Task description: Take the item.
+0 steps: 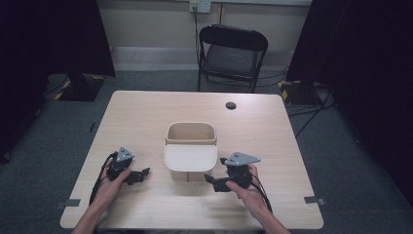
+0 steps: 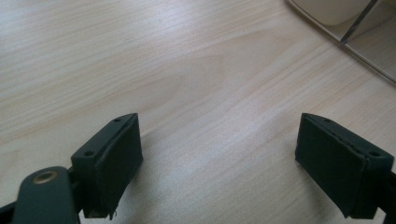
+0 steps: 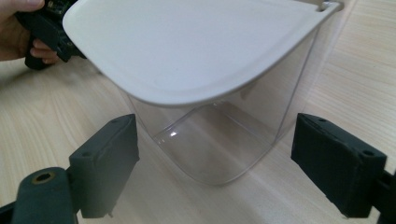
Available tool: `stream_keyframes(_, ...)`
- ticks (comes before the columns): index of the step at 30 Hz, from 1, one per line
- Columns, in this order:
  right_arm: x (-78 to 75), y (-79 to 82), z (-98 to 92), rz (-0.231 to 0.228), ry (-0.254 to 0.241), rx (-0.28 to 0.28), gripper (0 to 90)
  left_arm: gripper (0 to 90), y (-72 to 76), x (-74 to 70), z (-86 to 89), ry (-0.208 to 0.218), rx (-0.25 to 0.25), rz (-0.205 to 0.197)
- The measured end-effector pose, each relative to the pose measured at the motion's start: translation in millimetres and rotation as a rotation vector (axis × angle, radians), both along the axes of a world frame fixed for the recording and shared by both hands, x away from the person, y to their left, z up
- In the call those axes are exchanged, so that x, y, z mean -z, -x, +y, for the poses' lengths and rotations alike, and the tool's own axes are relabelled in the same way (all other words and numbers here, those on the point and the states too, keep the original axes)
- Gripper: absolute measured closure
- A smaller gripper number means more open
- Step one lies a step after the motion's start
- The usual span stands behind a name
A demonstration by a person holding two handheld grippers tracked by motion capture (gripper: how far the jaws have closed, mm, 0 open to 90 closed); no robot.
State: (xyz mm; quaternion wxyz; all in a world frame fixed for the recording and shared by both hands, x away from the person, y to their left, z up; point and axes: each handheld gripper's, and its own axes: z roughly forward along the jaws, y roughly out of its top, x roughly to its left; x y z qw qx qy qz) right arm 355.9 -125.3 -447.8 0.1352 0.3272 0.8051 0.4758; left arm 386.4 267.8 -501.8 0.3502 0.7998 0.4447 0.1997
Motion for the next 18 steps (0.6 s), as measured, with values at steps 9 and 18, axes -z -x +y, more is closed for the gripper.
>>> stream_keyframes(9, -1.9, -3.8, 2.0, -0.011, -0.004, 0.018, 14.5, 14.2, 0.1, 0.1, -0.1, 0.003, -0.001, 0.001)
stream_keyframes(18, -2.8, -8.7, -1.1, -0.011, -0.020, 0.032, 13.8, 14.1, 0.1, 0.1, -0.1, 0.003, -0.001, 0.001)
